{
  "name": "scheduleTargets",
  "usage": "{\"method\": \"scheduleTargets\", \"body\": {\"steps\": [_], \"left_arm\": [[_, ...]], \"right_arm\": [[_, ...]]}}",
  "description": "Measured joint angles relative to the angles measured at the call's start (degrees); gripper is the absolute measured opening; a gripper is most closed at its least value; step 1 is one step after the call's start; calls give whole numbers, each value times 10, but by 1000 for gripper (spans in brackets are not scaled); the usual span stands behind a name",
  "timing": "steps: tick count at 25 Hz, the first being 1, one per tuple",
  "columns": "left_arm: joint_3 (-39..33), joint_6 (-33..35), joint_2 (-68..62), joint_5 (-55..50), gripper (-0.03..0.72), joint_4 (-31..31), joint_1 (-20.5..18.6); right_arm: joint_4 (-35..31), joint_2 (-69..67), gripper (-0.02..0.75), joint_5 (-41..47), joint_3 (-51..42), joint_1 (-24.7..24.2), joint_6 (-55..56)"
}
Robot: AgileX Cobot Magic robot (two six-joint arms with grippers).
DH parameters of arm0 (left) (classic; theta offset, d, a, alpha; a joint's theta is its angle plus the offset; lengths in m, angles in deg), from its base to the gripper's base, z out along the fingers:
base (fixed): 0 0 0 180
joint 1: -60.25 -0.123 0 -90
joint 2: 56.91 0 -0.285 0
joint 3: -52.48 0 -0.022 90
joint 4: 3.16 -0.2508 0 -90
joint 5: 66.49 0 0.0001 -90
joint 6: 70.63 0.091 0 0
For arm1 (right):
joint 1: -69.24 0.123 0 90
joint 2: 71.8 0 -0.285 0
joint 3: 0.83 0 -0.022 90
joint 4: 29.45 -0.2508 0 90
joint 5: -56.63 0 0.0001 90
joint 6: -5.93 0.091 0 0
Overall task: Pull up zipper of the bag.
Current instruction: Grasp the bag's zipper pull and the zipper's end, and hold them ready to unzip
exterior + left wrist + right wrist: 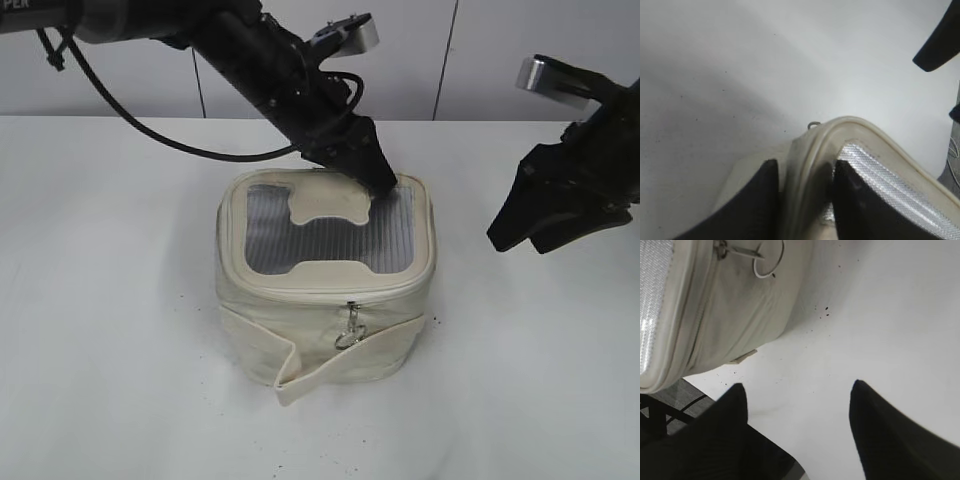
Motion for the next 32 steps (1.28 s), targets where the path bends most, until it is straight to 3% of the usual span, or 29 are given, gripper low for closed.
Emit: {"method": "scheduleTargets", "body": {"steps": [4,5,8,13,17,21,32], "left_arm": [[2,1,0,-2,77,0,2],[2,1,-1,-7,46,0,2],[4,1,-2,-18,40,0,2],[6,1,-3,-26,39,1,2],[6,1,-3,-30,39,2,1],[6,1,-3,-33,39,2,1],[7,1,-3,-37,39,4,0]], "right_arm": [[-2,0,501,-14,-4,0,-26],[-6,0,501,-21,-9,0,-36],[-37,1,501,-58,-40,0,-95],[-151,1,501,-110,-85,0,-258],[-173,-1,501,-141,-88,0,-313],[-190,-26,501,-142,-88,0,-356],[-330,-111,501,-139,-82,0,-523]]}}
